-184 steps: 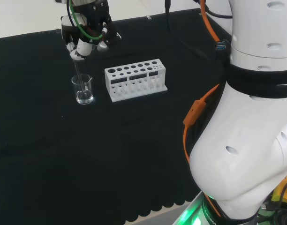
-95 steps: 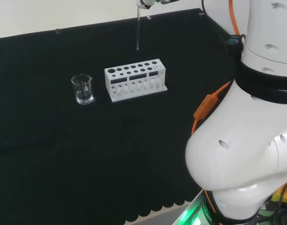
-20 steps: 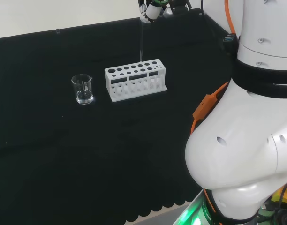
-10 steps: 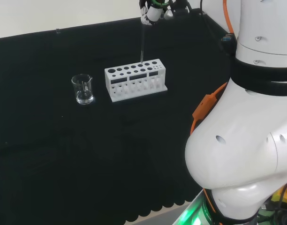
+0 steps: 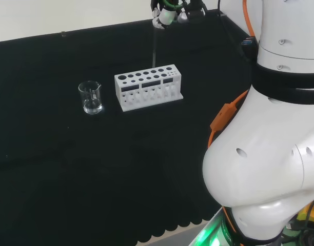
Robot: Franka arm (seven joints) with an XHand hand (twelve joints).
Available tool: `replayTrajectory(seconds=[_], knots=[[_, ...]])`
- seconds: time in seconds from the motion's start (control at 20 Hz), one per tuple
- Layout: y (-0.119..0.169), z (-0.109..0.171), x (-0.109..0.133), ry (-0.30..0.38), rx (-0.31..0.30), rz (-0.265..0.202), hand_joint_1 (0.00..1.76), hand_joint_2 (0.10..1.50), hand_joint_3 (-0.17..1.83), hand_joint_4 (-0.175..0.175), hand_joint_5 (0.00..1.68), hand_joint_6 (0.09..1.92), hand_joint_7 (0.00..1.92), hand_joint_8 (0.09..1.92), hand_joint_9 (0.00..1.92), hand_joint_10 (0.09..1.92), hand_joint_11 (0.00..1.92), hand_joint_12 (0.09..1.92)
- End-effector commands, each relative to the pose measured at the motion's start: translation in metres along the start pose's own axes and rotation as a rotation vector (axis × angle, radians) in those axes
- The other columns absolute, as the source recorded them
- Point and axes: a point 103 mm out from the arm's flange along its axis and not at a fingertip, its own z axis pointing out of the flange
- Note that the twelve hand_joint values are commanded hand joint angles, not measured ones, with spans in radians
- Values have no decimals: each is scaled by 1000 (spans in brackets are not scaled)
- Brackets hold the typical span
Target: Put the glass rod back on the white test tube rack.
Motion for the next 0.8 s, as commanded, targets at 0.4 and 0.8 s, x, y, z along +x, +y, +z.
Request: replayTrajectory(seconds=[0.4,0.8], knots=[[-1,-8,6,-10,-4,3,1189,528,1014,-175,1179,1020,1649,636,1867,315,1715,820],[-7,-9,4,-9,-6,6,1189,528,1014,-175,1179,1020,1649,636,1867,314,1716,821]])
